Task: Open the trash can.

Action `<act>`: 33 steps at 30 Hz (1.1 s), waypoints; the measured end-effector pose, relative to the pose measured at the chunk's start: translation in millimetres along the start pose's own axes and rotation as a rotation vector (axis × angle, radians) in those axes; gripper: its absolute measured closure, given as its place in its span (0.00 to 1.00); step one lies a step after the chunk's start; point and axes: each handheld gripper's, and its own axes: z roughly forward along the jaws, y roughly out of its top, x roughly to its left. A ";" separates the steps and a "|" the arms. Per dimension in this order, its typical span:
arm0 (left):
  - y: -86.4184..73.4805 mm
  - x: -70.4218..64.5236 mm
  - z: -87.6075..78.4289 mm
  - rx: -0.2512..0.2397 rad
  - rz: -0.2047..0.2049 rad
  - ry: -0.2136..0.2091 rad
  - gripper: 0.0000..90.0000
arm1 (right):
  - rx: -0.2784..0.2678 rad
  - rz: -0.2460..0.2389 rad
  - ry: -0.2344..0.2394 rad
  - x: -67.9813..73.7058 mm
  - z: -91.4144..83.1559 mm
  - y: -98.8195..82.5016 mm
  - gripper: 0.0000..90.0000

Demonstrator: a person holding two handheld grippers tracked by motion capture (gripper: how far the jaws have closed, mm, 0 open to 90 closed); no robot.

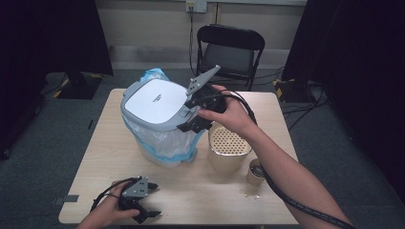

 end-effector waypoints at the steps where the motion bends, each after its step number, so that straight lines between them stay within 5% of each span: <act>1: 0.0 0.0 0.0 0.000 -0.001 0.000 0.11 | 0.000 -0.002 0.003 -0.5 0.9 0.6 0.18; 33: 0.3 0.0 -0.5 0.008 0.002 0.001 0.11 | 0.007 0.021 -0.014 -4.4 5.9 -7.9 0.18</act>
